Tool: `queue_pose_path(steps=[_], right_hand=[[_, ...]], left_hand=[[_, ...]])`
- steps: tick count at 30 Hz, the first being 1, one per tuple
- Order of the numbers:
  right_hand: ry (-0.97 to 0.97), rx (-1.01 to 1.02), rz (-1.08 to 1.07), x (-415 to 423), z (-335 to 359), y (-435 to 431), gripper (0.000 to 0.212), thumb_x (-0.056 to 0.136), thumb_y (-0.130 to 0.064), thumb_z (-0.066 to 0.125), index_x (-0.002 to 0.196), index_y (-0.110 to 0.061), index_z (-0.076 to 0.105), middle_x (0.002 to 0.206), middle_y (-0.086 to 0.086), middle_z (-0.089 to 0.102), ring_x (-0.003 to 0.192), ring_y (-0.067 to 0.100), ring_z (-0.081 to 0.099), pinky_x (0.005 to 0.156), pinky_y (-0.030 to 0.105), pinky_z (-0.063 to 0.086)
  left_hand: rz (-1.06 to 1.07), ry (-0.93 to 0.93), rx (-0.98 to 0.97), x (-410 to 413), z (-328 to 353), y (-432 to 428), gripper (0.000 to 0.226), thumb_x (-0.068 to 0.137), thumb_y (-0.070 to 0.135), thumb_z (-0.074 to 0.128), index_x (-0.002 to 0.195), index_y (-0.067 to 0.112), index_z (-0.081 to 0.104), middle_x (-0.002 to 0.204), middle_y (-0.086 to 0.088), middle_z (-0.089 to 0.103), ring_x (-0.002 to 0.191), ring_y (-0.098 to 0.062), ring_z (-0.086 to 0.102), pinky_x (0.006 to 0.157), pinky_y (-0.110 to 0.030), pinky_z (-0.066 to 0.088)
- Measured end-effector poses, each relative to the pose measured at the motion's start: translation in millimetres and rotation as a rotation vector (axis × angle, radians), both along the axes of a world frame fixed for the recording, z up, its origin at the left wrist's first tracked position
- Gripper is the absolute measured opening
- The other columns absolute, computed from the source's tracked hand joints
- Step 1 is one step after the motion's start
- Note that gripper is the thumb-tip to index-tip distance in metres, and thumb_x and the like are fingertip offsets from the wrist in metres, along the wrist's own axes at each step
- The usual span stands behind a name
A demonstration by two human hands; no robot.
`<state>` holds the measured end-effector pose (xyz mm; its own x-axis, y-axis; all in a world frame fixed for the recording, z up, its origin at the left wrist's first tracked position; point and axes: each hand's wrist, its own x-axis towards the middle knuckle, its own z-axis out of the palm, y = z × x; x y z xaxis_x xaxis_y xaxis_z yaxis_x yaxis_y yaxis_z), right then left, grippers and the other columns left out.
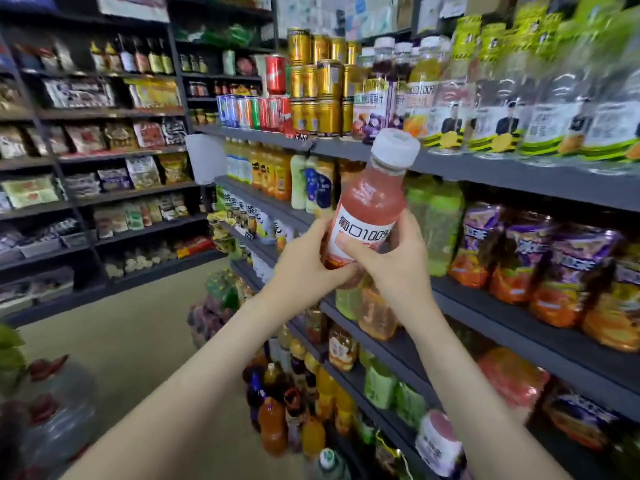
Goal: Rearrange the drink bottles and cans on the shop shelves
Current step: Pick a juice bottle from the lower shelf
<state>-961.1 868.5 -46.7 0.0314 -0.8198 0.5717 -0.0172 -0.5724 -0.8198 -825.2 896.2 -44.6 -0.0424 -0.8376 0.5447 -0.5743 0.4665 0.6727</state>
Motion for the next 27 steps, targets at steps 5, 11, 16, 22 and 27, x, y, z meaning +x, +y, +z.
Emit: queue_pose_path(steps=[5, 11, 16, 22, 27], right_hand=[[-0.05, -0.072, -0.112, 61.8, 22.5, -60.9, 0.074, 0.068, -0.023, 0.083, 0.133, -0.02, 0.046, 0.127, 0.0, 0.055, 0.113, 0.006, 0.057, 0.09, 0.028, 0.052], [-0.043, -0.075, -0.272, 83.3, 55.0, -130.8, 0.073, 0.068, -0.021, 0.084, 0.129, -0.023, 0.043, 0.122, -0.004, 0.061, 0.107, 0.006, 0.061, 0.08, 0.025, 0.053], [-0.009, -0.145, -0.377, 92.7, 69.1, -182.9, 0.061, 0.072, -0.016, 0.08, 0.124, -0.031, 0.051, 0.119, -0.005, 0.064, 0.106, 0.003, 0.061, 0.088, 0.024, 0.052], [-0.017, -0.246, -0.575, 106.8, 83.7, -218.1, 0.056, 0.073, -0.019, 0.079, 0.121, -0.031, 0.051, 0.113, -0.013, 0.058, 0.099, -0.008, 0.058, 0.078, 0.009, 0.047], [-0.008, -0.336, -0.79, 97.8, 100.8, -231.3, 0.062, 0.074, -0.027, 0.079, 0.129, -0.02, 0.051, 0.121, -0.003, 0.06, 0.106, 0.005, 0.06, 0.087, 0.027, 0.053]], left_hand=[[-0.083, -0.023, -0.096, 64.7, 22.7, -82.8, 0.068, 0.077, 0.029, 0.073, 0.126, 0.055, 0.035, 0.106, 0.038, 0.057, 0.102, 0.009, 0.058, 0.084, -0.02, 0.052], [-0.21, 0.065, -0.168, 80.3, 46.8, -176.1, 0.06, 0.079, 0.03, 0.073, 0.128, 0.047, 0.043, 0.099, 0.038, 0.058, 0.097, 0.01, 0.058, 0.081, -0.02, 0.052], [-0.256, 0.089, -0.264, 83.9, 59.2, -240.0, 0.066, 0.079, 0.031, 0.073, 0.138, 0.036, 0.042, 0.105, 0.028, 0.057, 0.095, 0.011, 0.055, 0.077, -0.005, 0.046], [-0.301, 0.114, -0.313, 85.5, 76.4, -294.7, 0.072, 0.077, 0.035, 0.073, 0.141, 0.029, 0.041, 0.124, 0.014, 0.062, 0.111, -0.002, 0.058, 0.093, -0.027, 0.051], [-0.456, 0.14, -0.302, 65.2, 97.6, -316.6, 0.069, 0.078, 0.039, 0.072, 0.14, 0.034, 0.041, 0.12, 0.017, 0.063, 0.104, 0.004, 0.059, 0.089, -0.021, 0.051]])
